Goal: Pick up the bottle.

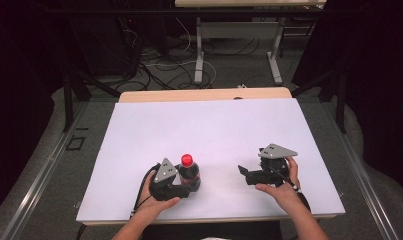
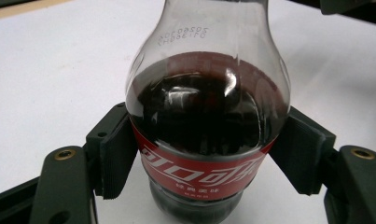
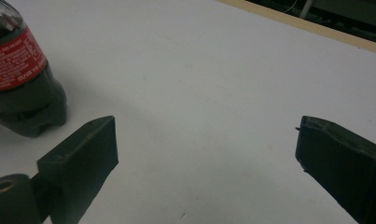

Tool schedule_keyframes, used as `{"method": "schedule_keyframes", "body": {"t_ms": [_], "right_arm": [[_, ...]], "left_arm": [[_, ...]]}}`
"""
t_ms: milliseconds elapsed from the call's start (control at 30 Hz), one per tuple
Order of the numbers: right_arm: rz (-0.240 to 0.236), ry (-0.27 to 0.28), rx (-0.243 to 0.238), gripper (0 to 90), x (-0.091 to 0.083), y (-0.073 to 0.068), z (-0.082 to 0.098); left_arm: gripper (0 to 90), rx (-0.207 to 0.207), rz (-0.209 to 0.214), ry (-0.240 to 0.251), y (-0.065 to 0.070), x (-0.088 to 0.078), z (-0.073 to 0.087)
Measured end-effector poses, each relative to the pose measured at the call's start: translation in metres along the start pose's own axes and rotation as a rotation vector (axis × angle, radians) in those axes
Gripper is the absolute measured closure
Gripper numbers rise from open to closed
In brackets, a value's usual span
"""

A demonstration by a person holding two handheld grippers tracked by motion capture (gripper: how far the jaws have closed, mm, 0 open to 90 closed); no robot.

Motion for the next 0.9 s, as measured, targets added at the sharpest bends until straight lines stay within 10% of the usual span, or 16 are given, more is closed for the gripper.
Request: {"method": "schedule_keyframes", "body": {"t_ms": [433,900], "right_arm": [[-0.065,0.034,-0.018,15.1,-0.008,-0.018,-0.014],[-0.164,0.122,-0.061,35.4,-0.034,-0.067,-0.070]], "left_arm": [[30.0,0.018,0.011,0.021,0.010,-0.001,-0.015],[30.1,0.017,-0.037,0.008,0.024,0.013,-0.045]]}}
Point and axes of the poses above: each handheld gripper's, and its own axes: x roughly forward along the jaws, z roughly out of its underside, y roughly to its right, the point moved 5 cm from there along x, roughly forward along the jaws, and after that the axes turned 7 degrees about -y, right-handed, at the moved point
